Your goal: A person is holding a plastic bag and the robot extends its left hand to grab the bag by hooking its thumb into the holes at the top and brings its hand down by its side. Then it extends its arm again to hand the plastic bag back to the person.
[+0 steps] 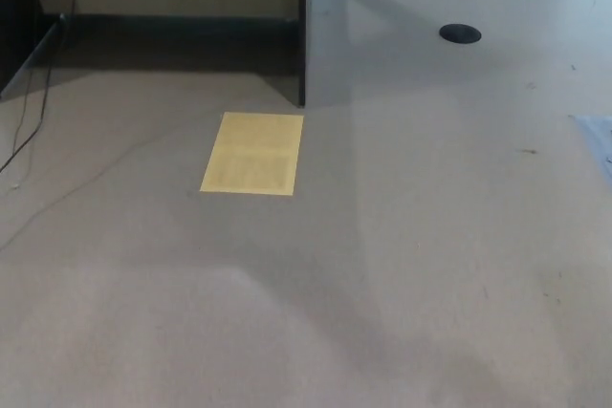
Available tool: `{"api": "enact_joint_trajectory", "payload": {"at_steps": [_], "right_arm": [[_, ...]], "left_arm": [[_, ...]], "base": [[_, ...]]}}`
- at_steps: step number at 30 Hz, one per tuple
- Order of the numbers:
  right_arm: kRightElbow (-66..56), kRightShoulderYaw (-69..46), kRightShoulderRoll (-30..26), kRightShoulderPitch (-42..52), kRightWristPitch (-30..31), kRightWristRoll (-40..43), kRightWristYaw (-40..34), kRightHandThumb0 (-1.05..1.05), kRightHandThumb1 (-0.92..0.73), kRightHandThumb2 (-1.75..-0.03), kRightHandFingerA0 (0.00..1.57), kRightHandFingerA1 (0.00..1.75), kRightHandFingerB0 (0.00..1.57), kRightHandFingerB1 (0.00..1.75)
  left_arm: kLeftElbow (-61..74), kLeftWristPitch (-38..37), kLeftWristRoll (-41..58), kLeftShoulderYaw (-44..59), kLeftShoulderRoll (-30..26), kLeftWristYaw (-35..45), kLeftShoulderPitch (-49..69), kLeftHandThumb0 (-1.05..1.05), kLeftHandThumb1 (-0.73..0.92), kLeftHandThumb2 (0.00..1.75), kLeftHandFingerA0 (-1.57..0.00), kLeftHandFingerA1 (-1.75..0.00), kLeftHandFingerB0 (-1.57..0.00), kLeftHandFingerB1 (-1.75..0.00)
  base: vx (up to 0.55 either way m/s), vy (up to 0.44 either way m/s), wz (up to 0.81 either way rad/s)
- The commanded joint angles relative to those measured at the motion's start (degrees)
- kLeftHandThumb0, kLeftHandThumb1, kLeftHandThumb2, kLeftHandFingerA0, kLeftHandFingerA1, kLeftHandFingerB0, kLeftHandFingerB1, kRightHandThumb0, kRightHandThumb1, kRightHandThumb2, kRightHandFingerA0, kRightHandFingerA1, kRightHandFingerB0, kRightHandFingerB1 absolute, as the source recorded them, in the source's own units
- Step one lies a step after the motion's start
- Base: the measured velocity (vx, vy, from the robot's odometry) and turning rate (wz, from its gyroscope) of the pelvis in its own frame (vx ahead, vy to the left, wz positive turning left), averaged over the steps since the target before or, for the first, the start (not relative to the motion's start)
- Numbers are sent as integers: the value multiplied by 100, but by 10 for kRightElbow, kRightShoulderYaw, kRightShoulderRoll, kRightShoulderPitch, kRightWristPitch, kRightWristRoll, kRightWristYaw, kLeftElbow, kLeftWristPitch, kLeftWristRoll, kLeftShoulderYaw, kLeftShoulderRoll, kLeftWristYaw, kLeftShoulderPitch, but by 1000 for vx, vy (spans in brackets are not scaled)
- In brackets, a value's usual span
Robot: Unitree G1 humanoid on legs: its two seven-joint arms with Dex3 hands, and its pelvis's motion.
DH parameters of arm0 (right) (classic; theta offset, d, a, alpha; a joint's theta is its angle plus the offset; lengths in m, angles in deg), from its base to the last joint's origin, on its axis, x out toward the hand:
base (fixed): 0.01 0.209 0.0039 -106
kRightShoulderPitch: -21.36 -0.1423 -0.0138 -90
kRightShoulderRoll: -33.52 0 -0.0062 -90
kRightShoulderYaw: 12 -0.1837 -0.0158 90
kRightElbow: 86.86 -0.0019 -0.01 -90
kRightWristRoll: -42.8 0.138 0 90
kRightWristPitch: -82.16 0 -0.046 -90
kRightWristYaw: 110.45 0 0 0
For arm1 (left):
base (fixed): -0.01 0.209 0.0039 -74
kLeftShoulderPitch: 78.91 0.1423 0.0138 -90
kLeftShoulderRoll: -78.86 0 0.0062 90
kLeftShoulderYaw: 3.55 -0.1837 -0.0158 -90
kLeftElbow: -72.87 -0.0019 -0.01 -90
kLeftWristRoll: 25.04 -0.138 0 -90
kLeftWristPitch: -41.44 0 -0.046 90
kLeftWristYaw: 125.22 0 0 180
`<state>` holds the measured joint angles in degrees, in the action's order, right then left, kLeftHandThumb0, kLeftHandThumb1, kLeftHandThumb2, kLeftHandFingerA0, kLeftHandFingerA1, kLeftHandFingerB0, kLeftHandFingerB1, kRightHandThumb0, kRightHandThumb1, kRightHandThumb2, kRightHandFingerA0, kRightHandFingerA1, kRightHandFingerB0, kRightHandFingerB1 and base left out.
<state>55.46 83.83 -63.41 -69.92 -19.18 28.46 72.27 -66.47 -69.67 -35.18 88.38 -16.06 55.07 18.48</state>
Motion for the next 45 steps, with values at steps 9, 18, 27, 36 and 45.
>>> {"api": "enact_joint_trajectory", "payload": {"at_steps": [9,18,27,36,45], "right_arm": [[22,6,-23,-2,-66,-5,5,-44,-59,-79,72,60,34,45],[25,7,-23,-3,-59,-11,4,-34,-71,-61,74,47,38,34],[26,9,-25,2,-63,-15,2,-43,-60,-79,68,57,34,44],[23,9,-28,10,-73,-13,6,-44,-60,-79,67,58,36,45],[16,10,-29,6,-70,-15,5,-43,-61,-79,67,57,37,45]], "left_arm": [[-33,-105,3,6,-21,-18,-4,-56,45,77,-41,-52,-36,-46],[-43,-142,0,10,-15,-39,-1,-56,44,75,-38,-48,-34,-45],[277,-188,-77,47,-9,-158,60,-52,56,58,-31,-35,-26,-30],[709,-135,-75,106,59,-135,46,-25,40,93,-10,-52,-9,-51],[882,-51,-79,95,90,-106,-48,-46,57,58,-37,-38,-16,-28]], "base": [[0,0,0],[0,0,0],[0,0,0],[0,0,0],[0,0,0]]}}
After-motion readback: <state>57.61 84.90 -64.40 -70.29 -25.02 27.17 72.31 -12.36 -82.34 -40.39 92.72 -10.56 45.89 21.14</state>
